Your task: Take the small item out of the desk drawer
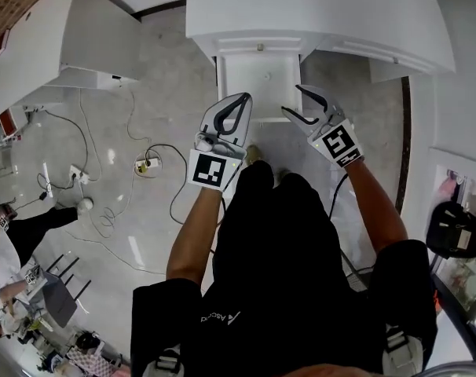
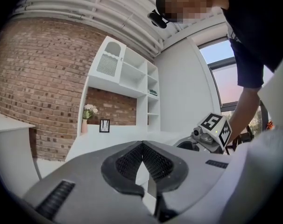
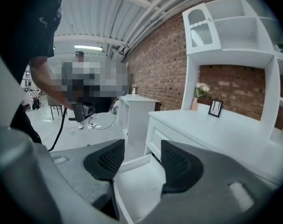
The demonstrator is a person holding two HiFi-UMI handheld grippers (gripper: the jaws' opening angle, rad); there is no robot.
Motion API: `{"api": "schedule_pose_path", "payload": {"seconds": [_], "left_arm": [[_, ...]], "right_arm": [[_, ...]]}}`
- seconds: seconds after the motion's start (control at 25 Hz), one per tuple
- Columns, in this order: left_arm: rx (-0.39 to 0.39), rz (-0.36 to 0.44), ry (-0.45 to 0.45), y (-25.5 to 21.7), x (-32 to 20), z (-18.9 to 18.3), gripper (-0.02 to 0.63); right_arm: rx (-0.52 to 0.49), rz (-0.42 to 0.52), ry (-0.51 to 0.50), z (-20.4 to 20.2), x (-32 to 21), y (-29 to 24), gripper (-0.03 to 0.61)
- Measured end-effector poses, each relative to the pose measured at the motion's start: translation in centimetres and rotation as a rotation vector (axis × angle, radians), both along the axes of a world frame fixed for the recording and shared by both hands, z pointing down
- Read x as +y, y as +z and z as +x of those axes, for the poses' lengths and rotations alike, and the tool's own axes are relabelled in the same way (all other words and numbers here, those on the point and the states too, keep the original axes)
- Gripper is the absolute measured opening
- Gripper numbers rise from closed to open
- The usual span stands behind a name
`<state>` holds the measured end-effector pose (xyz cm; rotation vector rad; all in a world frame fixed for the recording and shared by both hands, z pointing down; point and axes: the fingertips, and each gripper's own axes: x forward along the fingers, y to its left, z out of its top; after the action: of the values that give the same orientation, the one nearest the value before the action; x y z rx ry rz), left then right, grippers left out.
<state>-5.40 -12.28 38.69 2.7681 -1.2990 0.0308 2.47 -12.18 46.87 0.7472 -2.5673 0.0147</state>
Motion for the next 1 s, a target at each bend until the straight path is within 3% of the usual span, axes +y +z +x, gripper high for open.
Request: {"api": "schedule_pose_path", "payload": {"seconds": [0.44,1.0], "left_arm": [[-0.025,-0.134,-0.035,14.7,-10.3,-1.7,-0.002],[-0.075,-0.188,0.011,28.7,-17.3,-0.8,-0.002]], "right_arm": [[0.182,-0.131,-0.084,-1.3,-9.3,18.7,0.232],[0.34,-0.275,-0.162,-4.1,-15.5,37.7,0.249]]}}
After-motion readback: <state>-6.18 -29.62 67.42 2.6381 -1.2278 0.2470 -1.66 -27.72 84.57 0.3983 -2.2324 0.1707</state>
